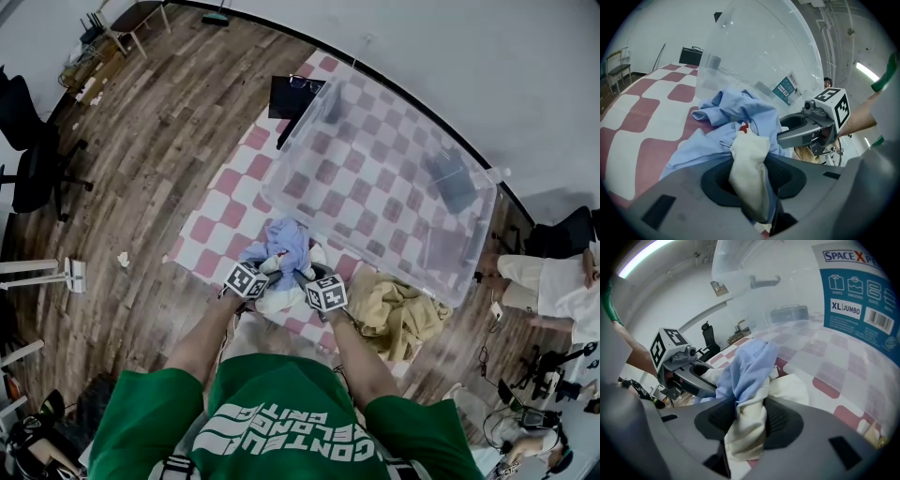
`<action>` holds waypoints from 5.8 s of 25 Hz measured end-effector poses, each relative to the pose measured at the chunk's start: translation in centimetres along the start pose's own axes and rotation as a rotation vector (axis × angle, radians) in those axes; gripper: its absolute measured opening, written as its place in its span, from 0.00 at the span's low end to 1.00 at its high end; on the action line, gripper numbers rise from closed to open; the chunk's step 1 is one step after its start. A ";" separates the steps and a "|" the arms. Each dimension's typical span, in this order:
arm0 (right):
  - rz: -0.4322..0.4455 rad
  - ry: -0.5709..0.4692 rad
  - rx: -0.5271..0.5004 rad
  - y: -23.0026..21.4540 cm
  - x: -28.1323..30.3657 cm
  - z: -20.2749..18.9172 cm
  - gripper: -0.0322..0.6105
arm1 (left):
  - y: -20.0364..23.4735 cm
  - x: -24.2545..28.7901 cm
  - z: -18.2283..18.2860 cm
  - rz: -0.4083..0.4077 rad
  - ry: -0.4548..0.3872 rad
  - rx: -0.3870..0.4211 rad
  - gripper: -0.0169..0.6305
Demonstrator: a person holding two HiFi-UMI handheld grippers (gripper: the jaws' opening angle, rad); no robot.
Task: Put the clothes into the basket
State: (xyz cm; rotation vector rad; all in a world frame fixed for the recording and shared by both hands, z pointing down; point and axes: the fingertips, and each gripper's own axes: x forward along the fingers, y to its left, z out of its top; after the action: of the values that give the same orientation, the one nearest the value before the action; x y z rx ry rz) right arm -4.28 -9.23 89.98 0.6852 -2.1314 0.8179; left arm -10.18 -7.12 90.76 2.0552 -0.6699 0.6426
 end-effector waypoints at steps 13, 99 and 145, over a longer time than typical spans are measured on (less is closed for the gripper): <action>-0.007 -0.041 0.030 0.9 -1.6 0.7 0.22 | -1.9 -1.0 0.6 -0.002 -0.077 0.003 0.19; -0.541 -0.915 -0.284 -7.1 -45.5 26.9 0.20 | -32.3 -10.4 40.7 -0.162 -0.613 0.851 0.18; -0.438 -0.567 -0.126 -20.1 -29.7 27.7 0.19 | -17.7 2.1 42.6 -0.269 -0.218 0.755 0.18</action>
State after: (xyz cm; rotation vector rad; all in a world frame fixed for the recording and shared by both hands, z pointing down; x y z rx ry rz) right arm 14.42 -36.30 58.85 1.3781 -2.3517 0.2610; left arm 11.29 -34.87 60.77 2.8833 -0.2632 0.5650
